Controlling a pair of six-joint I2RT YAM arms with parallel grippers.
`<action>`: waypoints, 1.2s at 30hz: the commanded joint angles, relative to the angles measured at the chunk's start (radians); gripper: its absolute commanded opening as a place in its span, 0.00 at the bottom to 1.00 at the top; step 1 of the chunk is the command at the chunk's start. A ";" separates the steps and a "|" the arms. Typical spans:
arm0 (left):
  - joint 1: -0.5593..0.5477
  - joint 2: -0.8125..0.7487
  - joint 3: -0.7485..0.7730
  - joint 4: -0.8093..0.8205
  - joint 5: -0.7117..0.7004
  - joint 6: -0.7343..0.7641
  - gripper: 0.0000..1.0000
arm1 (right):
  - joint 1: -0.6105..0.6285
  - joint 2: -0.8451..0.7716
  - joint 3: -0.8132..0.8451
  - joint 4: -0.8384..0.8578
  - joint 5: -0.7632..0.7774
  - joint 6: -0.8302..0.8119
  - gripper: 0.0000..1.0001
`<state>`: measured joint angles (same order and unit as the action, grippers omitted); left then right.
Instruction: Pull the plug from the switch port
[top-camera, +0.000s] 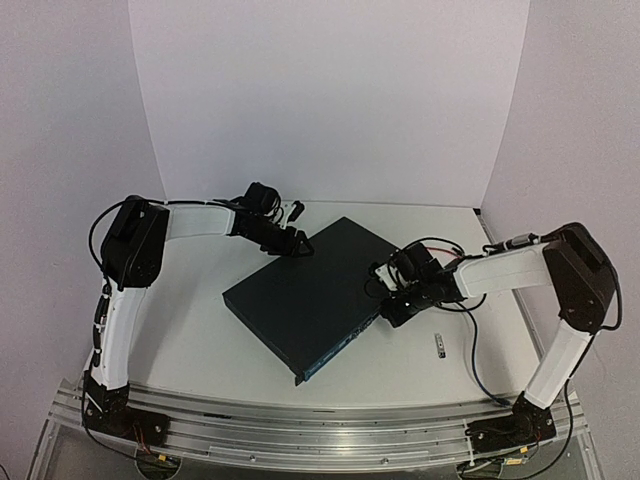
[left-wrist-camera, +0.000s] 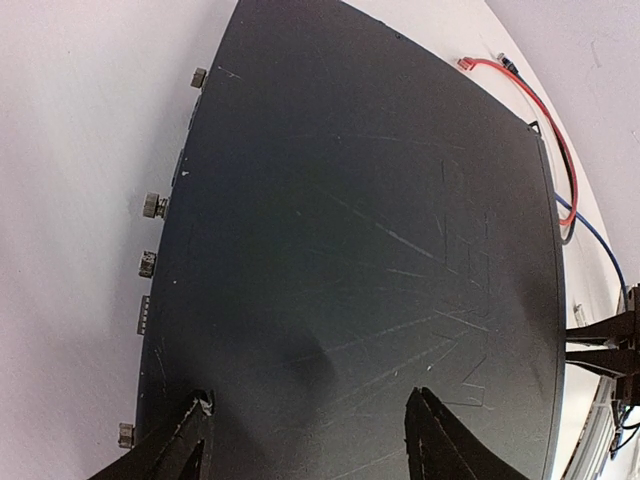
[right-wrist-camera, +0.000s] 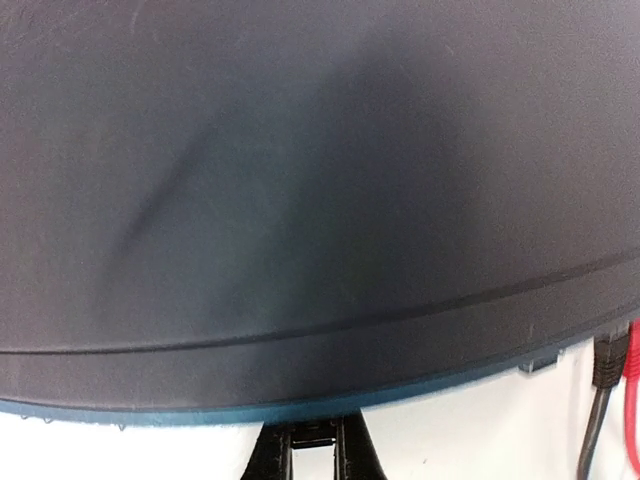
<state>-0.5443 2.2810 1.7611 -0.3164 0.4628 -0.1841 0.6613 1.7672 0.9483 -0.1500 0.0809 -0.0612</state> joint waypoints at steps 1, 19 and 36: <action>0.006 0.086 -0.040 -0.205 -0.075 -0.026 0.65 | -0.007 -0.122 -0.130 -0.074 -0.010 0.174 0.00; 0.013 0.072 -0.045 -0.197 -0.068 -0.006 0.66 | 0.002 -0.468 -0.344 -0.215 -0.124 0.314 0.04; 0.013 0.057 -0.030 -0.171 -0.066 -0.022 0.70 | 0.013 -0.435 -0.249 -0.198 0.008 0.250 0.72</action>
<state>-0.5442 2.2807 1.7611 -0.3157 0.4672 -0.1841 0.6712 1.3670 0.6272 -0.3656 0.0094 0.2237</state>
